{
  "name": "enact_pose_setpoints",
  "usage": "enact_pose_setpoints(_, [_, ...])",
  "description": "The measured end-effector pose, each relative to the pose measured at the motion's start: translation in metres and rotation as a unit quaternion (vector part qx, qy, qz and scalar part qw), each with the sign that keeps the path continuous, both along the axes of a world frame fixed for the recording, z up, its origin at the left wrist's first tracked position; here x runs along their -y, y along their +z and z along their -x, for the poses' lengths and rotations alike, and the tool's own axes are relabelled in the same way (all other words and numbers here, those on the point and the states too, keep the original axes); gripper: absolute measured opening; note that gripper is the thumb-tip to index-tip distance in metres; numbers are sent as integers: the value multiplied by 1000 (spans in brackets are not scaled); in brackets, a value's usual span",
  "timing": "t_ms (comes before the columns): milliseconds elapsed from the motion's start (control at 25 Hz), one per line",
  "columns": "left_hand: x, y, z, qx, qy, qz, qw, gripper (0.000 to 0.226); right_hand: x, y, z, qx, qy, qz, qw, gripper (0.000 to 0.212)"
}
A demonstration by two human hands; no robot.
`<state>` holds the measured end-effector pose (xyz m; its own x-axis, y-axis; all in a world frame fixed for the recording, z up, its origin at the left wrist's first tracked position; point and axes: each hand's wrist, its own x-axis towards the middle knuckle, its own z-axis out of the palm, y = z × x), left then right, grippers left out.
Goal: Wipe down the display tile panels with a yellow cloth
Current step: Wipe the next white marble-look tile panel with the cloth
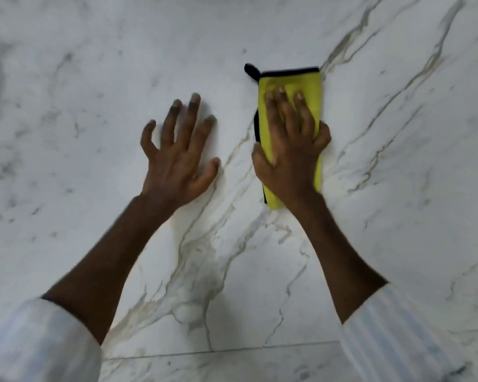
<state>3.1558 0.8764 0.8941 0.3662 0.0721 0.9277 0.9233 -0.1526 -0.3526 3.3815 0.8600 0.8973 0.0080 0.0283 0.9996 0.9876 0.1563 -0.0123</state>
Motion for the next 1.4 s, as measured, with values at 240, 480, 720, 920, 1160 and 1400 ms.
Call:
enact_pose_setpoints(240, [-14,-19,-6,16,7,20,1000,68,2,-129,-7,36,-8,22,999,77])
enact_pose_setpoints(480, [-2,-11,-1,8,-62,30,998,68,-2,-31,4,73,10,-9,997,79])
enact_pose_setpoints(720, [17,83,38,-33,-48,-59,997,67,-17,179,33,16,50,-20,998,82])
enact_pose_setpoints(920, [-18,99,85,-12,-8,-47,999,71,-17,117,44,64,34,-62,995,78])
enact_pose_setpoints(1160, [-24,93,79,3,-44,-67,997,68,-14,214,60,76,21,-21,997,83])
enact_pose_setpoints(1400, [-27,90,83,-5,-57,-62,996,67,-13,279,87,48,21,16,998,84])
